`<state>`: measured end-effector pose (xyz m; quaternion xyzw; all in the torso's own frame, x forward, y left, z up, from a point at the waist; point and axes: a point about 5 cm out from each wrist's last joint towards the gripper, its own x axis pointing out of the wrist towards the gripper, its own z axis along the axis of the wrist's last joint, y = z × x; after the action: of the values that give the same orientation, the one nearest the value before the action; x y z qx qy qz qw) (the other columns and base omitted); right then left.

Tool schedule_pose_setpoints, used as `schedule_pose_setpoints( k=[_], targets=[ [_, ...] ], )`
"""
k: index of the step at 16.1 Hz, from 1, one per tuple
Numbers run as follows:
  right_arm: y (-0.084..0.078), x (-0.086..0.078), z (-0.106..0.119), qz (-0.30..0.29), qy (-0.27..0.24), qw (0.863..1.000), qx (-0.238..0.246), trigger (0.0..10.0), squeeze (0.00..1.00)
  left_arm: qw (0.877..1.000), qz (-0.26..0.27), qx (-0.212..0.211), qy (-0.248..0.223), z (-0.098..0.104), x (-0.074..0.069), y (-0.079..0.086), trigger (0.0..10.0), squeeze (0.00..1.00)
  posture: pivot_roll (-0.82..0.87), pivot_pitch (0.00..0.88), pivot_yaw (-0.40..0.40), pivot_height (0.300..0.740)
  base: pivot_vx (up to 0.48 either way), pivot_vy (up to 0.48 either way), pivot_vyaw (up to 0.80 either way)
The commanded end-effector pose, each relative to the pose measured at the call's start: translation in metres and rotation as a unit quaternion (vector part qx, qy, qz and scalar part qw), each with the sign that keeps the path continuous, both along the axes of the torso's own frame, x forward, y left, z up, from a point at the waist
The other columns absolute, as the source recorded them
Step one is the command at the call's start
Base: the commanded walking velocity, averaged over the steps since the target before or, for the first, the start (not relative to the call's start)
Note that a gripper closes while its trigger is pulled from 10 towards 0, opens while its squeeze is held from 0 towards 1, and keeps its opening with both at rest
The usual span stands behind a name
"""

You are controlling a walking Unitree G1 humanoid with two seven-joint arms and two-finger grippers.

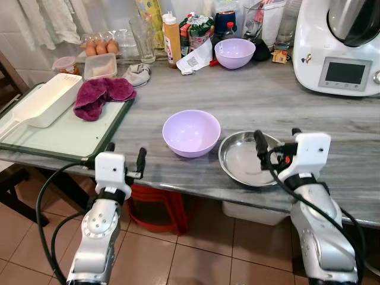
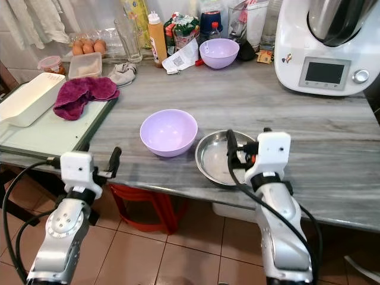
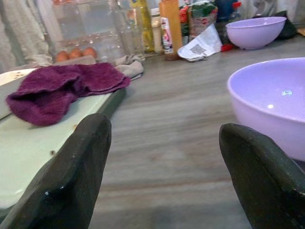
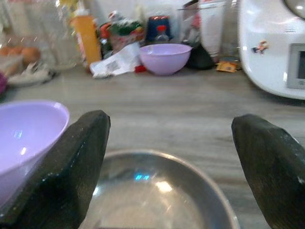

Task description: Setting the table

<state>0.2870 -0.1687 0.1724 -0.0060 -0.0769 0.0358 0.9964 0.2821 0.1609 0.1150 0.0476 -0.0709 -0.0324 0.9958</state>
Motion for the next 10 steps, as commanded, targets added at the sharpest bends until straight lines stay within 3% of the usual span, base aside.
schedule_pose_setpoints(
  k=[1,7,10],
  targets=[
    [-0.0044,0.0034,0.0016,-0.008,0.0,1.0,-0.002,10.0,0.0,1.0,0.004,0.007,0.003,0.001,0.0013,-0.0005,10.0,0.0,-0.15,0.074,0.065,0.74,0.0,0.0,-0.76],
    [-0.0075,0.0071,0.0034,-0.01,-0.003,1.0,0.0,10.0,0.0,1.0,0.005,0.014,0.01,0.0011,0.0026,-0.0009,10.0,0.0,-0.15,0.072,0.059,0.74,0.0,0.0,-0.7],
    [-0.0042,0.008,0.0024,-0.001,0.0,1.0,0.025,10.0,0.0,1.0,0.006,0.013,0.016,-0.0003,0.0024,-0.0014,10.0,0.0,-0.15,0.074,0.057,0.74,0.0,0.0,0.0]
  ],
)
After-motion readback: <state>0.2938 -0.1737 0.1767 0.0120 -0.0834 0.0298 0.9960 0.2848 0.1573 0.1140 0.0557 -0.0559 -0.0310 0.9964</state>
